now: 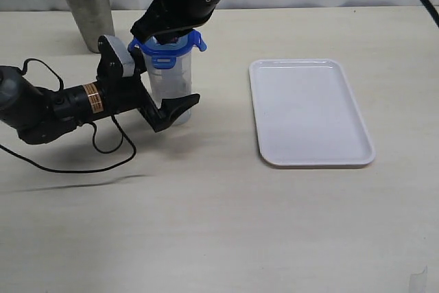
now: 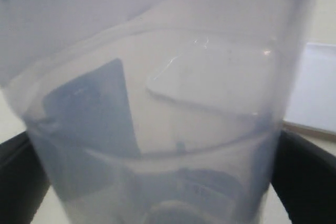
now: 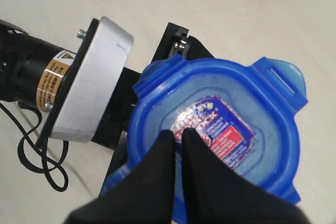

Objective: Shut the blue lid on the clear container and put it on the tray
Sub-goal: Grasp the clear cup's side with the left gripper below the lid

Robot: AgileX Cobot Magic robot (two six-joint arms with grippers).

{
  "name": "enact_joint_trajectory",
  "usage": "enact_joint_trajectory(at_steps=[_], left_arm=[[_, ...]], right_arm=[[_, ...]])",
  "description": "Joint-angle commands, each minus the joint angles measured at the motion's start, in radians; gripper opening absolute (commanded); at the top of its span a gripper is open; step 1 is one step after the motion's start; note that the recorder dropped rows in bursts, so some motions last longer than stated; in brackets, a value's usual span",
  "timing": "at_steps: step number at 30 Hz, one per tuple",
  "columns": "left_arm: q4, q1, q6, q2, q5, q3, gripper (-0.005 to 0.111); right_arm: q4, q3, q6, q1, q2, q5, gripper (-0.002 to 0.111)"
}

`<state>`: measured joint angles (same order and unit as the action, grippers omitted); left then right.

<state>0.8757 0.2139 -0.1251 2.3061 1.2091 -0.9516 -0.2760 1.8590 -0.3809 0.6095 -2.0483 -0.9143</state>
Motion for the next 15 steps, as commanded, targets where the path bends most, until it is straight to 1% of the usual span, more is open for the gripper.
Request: enact_joint_trajectory(at_steps=[1, 7, 15], left_arm=[[-0.010, 0.014, -0.010, 0.002, 0.012, -0.005, 0.105], [-0.045, 0.041, -0.010, 0.002, 0.012, -0.005, 0.105], [-0.067, 0.043, -0.010, 0.002, 0.012, -0.005, 0.105]], right_arm=[[0.004, -0.004, 0.006, -0.002, 0.002, -0.003, 0.005], [0.004, -0.004, 0.011, -0.002, 0.002, -0.003, 0.005], [0.004, -0.004, 0.013, -0.002, 0.002, -0.003, 0.005]])
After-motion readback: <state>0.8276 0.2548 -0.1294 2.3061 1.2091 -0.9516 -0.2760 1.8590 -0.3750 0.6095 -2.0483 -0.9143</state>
